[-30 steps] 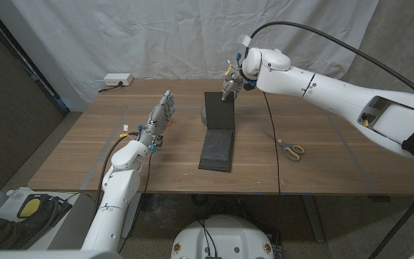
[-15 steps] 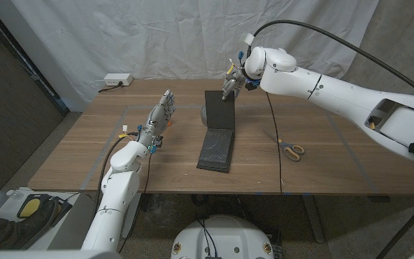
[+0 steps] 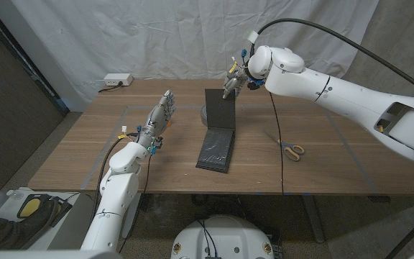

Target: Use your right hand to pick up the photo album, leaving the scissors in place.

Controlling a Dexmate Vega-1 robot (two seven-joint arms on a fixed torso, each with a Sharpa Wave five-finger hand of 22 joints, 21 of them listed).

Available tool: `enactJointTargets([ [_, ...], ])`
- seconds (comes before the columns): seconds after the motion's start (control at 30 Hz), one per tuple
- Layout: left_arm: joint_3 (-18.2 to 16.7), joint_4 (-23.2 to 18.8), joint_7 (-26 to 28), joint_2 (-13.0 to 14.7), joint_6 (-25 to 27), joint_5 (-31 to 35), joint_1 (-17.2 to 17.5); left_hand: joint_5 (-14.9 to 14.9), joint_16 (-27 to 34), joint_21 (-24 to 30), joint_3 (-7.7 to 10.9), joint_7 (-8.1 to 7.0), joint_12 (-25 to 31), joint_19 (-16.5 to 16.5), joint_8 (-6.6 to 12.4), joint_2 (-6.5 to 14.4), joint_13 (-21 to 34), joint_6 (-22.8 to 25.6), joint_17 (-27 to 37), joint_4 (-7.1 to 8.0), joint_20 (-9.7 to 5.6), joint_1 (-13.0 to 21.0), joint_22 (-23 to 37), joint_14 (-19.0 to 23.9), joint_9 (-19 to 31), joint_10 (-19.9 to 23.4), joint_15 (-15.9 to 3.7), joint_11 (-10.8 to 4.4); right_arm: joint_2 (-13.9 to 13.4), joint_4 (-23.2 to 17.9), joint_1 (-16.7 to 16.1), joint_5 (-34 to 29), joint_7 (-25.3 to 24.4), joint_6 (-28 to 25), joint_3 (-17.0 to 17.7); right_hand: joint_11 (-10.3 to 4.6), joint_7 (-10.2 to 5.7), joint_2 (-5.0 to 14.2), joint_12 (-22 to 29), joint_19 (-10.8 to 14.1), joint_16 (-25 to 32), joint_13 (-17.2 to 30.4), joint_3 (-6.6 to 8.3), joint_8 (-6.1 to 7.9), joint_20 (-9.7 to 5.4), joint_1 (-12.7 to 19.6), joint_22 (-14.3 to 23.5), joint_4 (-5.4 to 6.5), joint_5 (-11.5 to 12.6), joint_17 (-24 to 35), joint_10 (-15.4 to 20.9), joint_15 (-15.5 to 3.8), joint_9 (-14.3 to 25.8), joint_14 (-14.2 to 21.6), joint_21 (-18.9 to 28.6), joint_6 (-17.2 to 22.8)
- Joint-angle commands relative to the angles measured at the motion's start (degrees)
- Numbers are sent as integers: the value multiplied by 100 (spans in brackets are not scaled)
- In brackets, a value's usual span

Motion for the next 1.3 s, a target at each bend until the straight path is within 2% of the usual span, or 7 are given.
enactJointTargets([
  [0.03, 23, -87, -2, 33, 38, 32, 39, -19, -9, 13, -14, 25, 36, -384, 21, 22, 12, -34, 17, -11, -391, 55, 29, -32, 28, 2, 14, 13, -216, -446, -111, 25, -80, -103, 129, -27, -194, 216, 41, 43, 32, 30, -8, 53, -668, 298, 20, 30, 47, 26, 82, -596, 17, 68, 49, 245],
  [0.63, 30, -42, 2, 40, 52, 33, -28, -23, -11, 13, -30, 30, 37, -383, 22, 27, 12, -29, 17, -12, -391, 63, 29, -38, 28, 6, 18, 9, -356, -735, -136, 62, -128, -113, 233, -28, -183, 231, 64, 47, 17, 79, -44, 54, -668, 329, 42, 66, 46, 83, 105, -590, 29, 117, 100, 285],
  [0.83, 50, 1, -26, 12, 68, -7, -87, -24, -9, 13, -37, 29, 38, -385, 23, 30, 12, -26, 17, -11, -388, 66, 29, -32, 28, 8, 10, 4, -399, -801, -208, 161, -210, -43, 379, -24, -168, 234, 70, 65, 35, 95, -58, 53, -675, 347, 49, 69, 47, 115, 114, -596, 40, 160, 124, 287],
  [1.1, 109, 12, -12, 17, 92, 44, -146, -27, 1, 43, -49, 32, 48, -304, 28, 38, 12, -11, 16, -12, -431, 75, 29, -3, 28, 36, -6, 28, -550, -1073, -296, 192, -321, -56, 547, 12, -168, 236, 88, 78, 48, 119, -78, 70, -674, 383, 62, 70, 50, 164, 153, -592, 74, 199, 158, 312],
  [1.3, 119, 66, -32, 15, 98, 28, -153, -28, 2, 41, -55, 39, 49, -304, 29, 41, 12, -7, 16, -12, -431, 80, 29, 5, 28, 41, -11, 16, -609, -1232, -268, 165, -290, -144, 555, -16, -157, 240, 87, 82, 51, 133, -89, 78, -678, 395, 69, 77, 51, 186, 149, -590, 98, 219, 175, 314],
])
